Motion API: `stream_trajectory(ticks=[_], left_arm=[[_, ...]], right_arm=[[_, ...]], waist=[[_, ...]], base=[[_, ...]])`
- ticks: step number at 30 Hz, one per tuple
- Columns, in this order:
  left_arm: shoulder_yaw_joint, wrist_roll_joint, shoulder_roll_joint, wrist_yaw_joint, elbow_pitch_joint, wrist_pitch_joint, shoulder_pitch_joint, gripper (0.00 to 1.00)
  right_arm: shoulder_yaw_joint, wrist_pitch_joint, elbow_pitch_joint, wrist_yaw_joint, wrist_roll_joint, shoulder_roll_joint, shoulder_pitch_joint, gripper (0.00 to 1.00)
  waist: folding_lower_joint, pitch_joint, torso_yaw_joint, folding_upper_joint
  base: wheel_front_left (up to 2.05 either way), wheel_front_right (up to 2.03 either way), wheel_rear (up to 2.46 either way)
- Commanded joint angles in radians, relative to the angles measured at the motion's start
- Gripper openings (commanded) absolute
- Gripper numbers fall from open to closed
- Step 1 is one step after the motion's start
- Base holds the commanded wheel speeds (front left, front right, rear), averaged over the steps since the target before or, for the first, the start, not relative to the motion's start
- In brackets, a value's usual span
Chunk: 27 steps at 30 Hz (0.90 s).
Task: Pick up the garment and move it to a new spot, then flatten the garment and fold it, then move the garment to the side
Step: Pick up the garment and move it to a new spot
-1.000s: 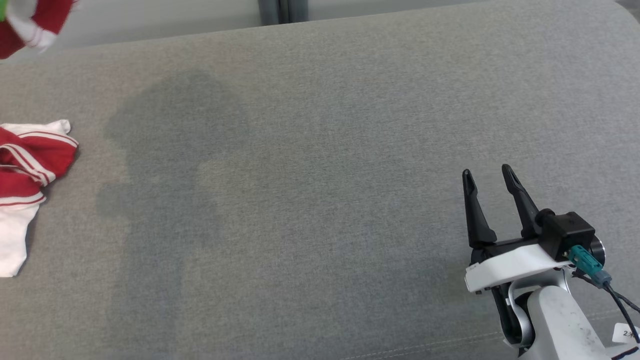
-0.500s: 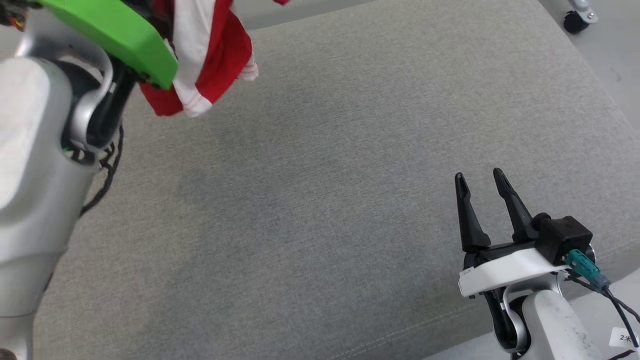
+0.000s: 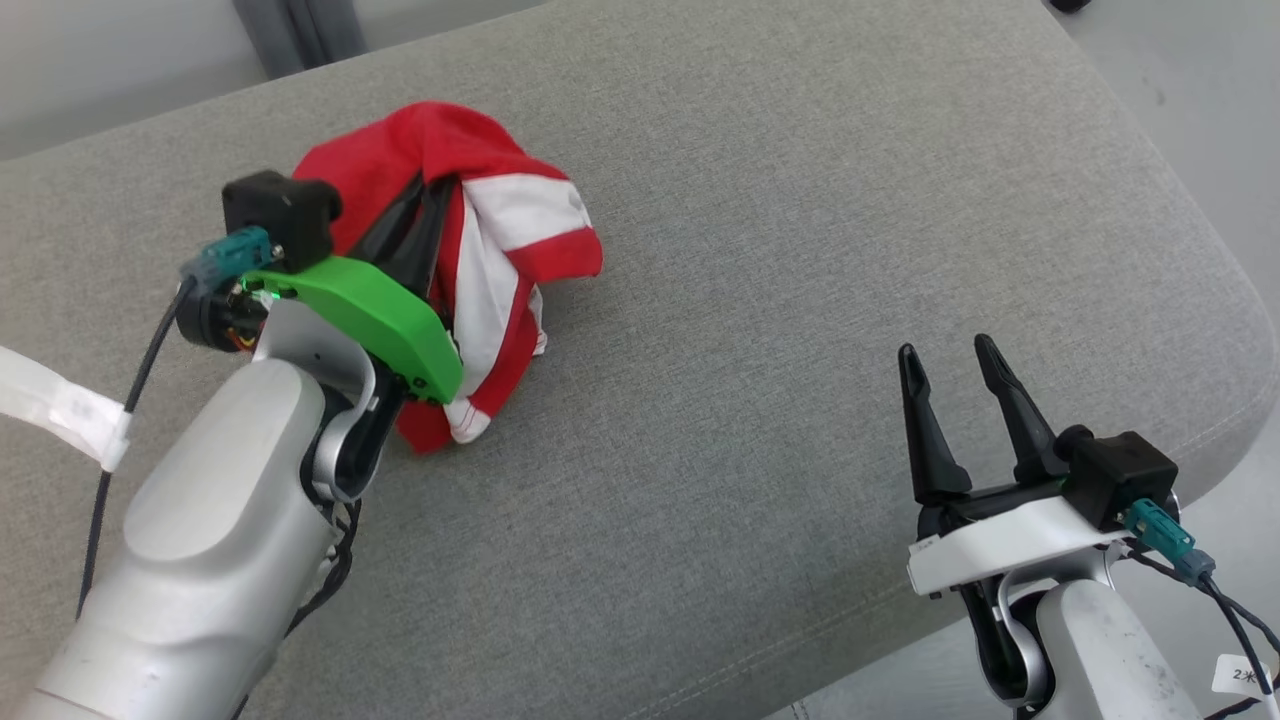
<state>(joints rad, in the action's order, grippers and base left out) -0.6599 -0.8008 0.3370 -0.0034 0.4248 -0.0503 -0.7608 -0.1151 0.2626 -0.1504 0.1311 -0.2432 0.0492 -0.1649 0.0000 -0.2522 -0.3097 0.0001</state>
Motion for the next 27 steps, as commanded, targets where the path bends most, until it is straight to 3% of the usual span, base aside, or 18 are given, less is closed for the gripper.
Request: stream_trajectory(ticks=[1,7,8,9,15,27], left_arm=[[-0.009,0.009,-0.005,-0.007,0.032,-0.017,0.026,0.0],[-0.057,0.024,-0.066,-0.045,0.145,-0.072,0.062,0.0],[-0.066,0.027,-0.076,-0.053,0.156,-0.078,0.064,0.31],[-0.073,0.031,-0.087,-0.061,0.166,-0.091,0.062,1.0],[-0.077,0.053,-0.116,-0.076,0.193,-0.175,0.037,1.0],[0.059,0.114,-0.056,-0.04,0.132,-0.215,0.14,1.0]], right_arm=[[-0.006,0.003,0.0,-0.001,-0.004,0.002,-0.004,1.0],[-0.019,0.003,-0.012,-0.001,-0.004,0.002,-0.002,1.0],[-0.02,0.003,-0.014,-0.001,-0.003,0.002,0.0,1.0],[-0.022,0.003,-0.016,-0.001,-0.002,0.002,0.002,1.0],[-0.019,0.003,-0.031,-0.001,0.007,0.002,0.014,1.0],[0.004,0.003,-0.056,-0.001,0.046,0.002,0.052,1.0]], waist=[[0.0,-0.009,-0.007,-0.0001],[0.0,-0.006,-0.005,-0.0001],[0.0,-0.004,-0.003,-0.0001],[0.0,0.0,0.001,-0.0001],[0.0,0.049,0.034,-0.0001],[0.0,0.18,0.161,-0.0001]], base=[[0.0,0.0,0.0],[0.0,0.0,0.0],[0.0,0.0,0.0],[0.0,0.0,0.0],[0.0,0.0,0.0],[0.0,0.0,0.0]])
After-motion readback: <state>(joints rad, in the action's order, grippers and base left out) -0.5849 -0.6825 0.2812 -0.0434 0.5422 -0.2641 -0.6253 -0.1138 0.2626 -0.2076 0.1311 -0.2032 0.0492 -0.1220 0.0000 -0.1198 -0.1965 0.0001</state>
